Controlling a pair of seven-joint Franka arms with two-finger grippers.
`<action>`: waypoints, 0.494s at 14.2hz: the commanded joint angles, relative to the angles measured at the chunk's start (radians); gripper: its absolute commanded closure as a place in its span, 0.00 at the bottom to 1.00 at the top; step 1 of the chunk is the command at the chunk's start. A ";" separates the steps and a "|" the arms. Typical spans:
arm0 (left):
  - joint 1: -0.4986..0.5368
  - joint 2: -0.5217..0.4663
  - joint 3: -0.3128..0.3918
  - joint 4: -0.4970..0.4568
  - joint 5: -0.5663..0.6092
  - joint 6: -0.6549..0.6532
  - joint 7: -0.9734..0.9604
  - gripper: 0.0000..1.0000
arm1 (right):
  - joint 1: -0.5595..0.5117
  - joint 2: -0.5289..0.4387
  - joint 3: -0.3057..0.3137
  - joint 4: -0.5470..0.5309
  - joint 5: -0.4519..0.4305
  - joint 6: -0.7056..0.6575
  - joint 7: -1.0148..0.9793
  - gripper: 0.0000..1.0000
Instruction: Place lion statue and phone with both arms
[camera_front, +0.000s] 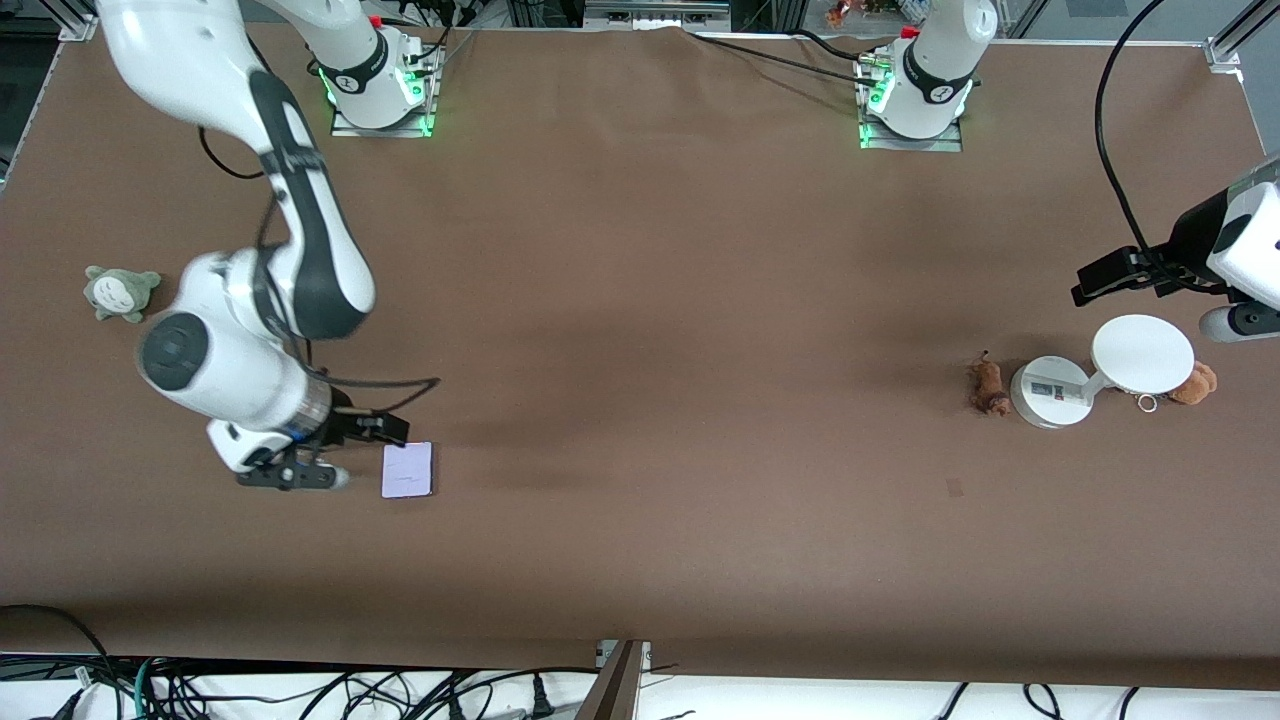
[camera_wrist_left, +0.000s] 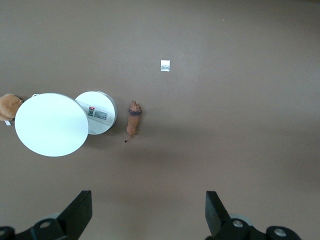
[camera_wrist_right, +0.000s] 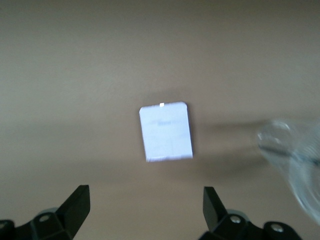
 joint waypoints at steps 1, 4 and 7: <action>0.000 0.020 0.001 0.043 -0.021 -0.027 0.001 0.00 | -0.003 -0.164 -0.010 -0.055 0.014 -0.128 0.036 0.00; 0.006 0.020 0.001 0.043 -0.022 -0.027 0.001 0.00 | -0.003 -0.296 -0.033 -0.050 0.000 -0.286 0.045 0.00; 0.005 0.020 0.001 0.043 -0.022 -0.029 0.001 0.00 | -0.003 -0.356 -0.097 -0.003 -0.011 -0.424 0.015 0.00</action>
